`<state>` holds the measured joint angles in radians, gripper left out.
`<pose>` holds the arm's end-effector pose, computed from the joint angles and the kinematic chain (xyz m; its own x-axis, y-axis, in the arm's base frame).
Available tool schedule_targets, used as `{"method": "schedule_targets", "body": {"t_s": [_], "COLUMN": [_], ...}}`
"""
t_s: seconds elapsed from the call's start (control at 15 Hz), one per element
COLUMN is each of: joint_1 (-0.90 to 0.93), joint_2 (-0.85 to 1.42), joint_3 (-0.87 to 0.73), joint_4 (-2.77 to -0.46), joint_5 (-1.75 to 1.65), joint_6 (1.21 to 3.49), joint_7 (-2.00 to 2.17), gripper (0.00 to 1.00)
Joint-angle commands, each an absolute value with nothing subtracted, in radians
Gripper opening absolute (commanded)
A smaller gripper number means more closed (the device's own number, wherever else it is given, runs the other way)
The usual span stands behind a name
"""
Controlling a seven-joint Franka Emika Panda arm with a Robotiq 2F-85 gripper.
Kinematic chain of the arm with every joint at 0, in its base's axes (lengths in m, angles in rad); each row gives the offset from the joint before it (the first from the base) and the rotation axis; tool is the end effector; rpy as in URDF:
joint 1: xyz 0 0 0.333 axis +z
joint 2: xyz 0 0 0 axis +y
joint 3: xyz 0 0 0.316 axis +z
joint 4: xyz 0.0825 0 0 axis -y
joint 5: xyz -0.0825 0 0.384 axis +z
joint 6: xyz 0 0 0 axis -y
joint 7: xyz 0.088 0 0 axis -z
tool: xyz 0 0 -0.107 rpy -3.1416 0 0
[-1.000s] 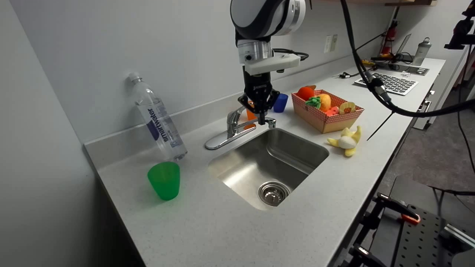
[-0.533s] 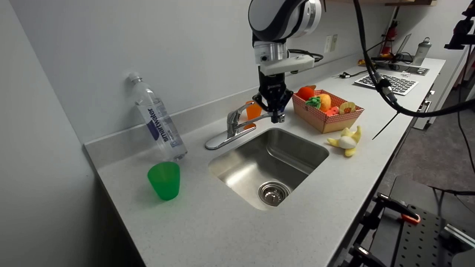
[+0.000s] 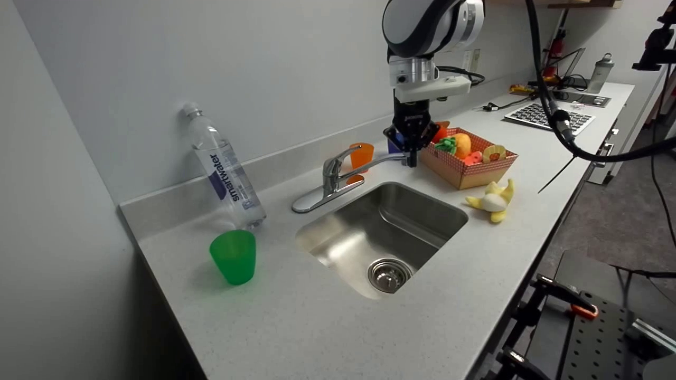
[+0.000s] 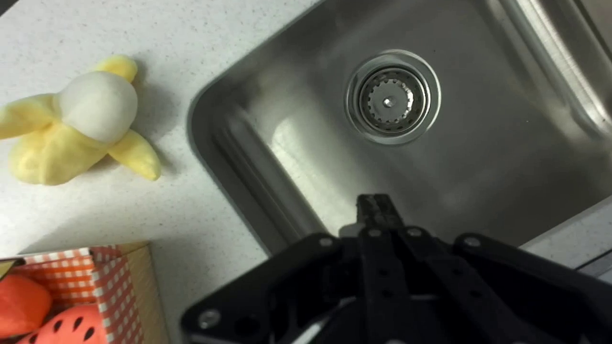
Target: Push the faucet of the sink to the right.
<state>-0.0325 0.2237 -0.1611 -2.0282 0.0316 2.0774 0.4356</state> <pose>0.5590 -0.1059 0.3260 0.7857 -0.6001 -0.1498 -0.5950 -0.7995 0.0819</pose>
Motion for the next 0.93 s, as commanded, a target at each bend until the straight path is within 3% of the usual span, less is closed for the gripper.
{"method": "schedule_targets", "body": {"t_s": [0.0,0.47,0.53,0.6,0.67,0.8,0.87], "joint_1": [-0.06,-0.07,-0.072,-0.074,-0.075,-0.075,-0.075], "joint_2": [0.186,0.119,0.103,0.091,0.142,0.119,0.114], "joint_3": [-0.178,-0.164,-0.157,-0.15,-0.156,-0.148,-0.146], "joint_4": [-2.06,-2.054,-2.053,-2.05,-2.03,-2.031,-2.032], "joint_5": [-0.009,0.013,0.032,0.049,0.017,0.028,0.028], "joint_6": [2.108,2.12,2.113,2.101,2.108,2.106,2.106], "joint_7": [0.459,0.428,0.417,0.395,0.429,0.422,0.421], "gripper": [0.0,0.0,0.26,0.28,0.08,0.25,0.28]}}
